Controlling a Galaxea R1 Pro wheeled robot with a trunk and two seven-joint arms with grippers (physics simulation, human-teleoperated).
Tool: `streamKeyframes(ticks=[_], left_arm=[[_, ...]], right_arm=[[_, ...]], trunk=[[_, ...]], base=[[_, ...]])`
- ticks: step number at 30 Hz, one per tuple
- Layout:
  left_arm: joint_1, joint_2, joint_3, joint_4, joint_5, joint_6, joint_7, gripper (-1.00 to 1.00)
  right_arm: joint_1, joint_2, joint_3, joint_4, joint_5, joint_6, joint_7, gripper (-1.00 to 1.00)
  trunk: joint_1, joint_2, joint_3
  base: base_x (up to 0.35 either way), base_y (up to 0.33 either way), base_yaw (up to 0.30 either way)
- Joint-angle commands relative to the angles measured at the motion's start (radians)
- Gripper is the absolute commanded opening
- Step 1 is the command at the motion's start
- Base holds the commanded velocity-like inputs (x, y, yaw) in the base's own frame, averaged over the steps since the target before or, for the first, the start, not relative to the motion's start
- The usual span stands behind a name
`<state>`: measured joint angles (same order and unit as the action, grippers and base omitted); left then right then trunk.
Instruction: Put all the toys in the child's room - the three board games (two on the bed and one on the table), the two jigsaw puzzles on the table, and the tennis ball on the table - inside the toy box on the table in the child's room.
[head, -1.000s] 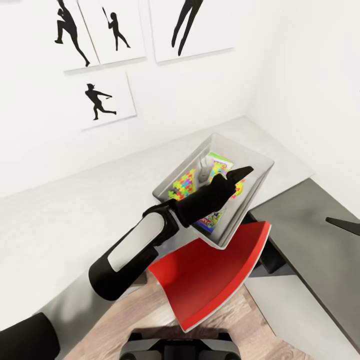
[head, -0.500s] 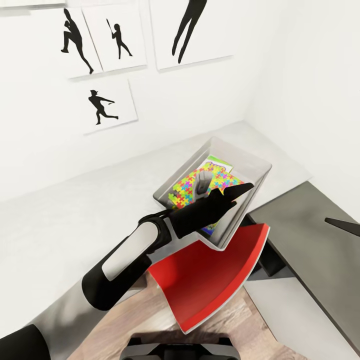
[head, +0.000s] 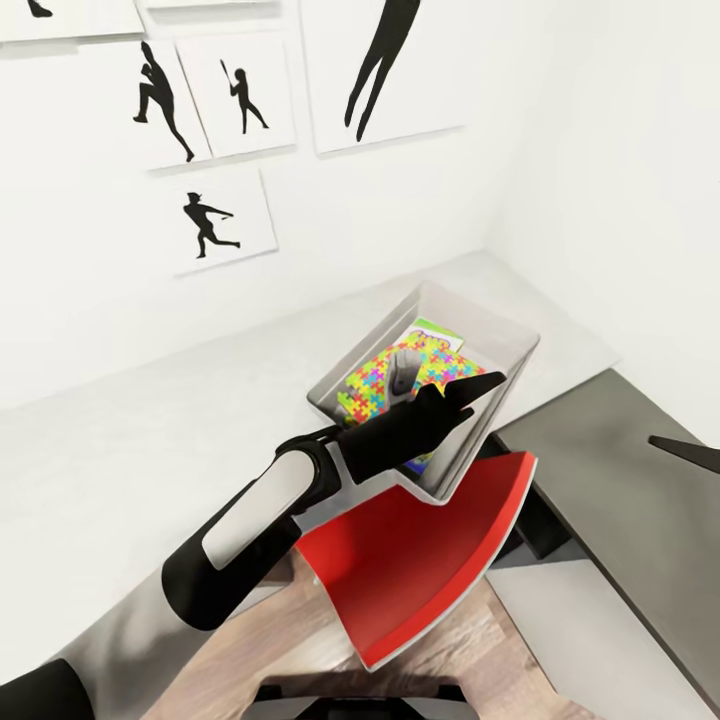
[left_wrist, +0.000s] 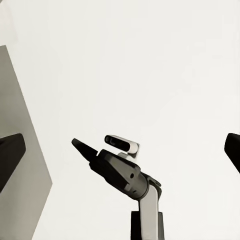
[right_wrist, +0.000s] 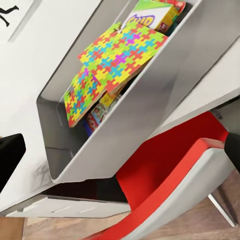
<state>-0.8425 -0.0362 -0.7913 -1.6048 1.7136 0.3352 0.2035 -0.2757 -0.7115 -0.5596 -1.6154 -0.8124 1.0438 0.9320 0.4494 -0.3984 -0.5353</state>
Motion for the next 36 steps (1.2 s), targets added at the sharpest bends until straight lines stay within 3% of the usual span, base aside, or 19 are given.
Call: streamKeyframes(ticks=[1,14,26,36], left_arm=[[0.0,0.0,0.0,-0.001,0.01,0.002,0.007,1.0],[0.003,0.001,0.0,-0.001,0.009,0.002,0.005,1.0],[0.006,0.002,0.003,-0.001,0.009,0.002,0.004,1.0],[0.02,0.003,0.026,-0.001,0.01,0.003,0.003,1.0]], right_arm=[[-0.001,0.0,0.002,0.0,0.004,0.003,0.005,1.0],[-0.011,-0.001,0.046,0.0,0.005,0.003,0.003,1.0],[-0.012,-0.001,0.052,0.0,0.005,0.003,0.002,1.0],[-0.013,-0.002,0.053,0.0,0.005,0.003,0.002,1.0]], trunk=[[0.001,-0.002,0.0],[0.001,-0.002,0.021],[0.001,-0.002,0.04],[0.001,-0.002,0.056]], base=[[0.0,0.0,0.0],[0.0,0.0,-0.046],[-0.041,0.0,-0.102],[-0.014,0.0,-0.109]])
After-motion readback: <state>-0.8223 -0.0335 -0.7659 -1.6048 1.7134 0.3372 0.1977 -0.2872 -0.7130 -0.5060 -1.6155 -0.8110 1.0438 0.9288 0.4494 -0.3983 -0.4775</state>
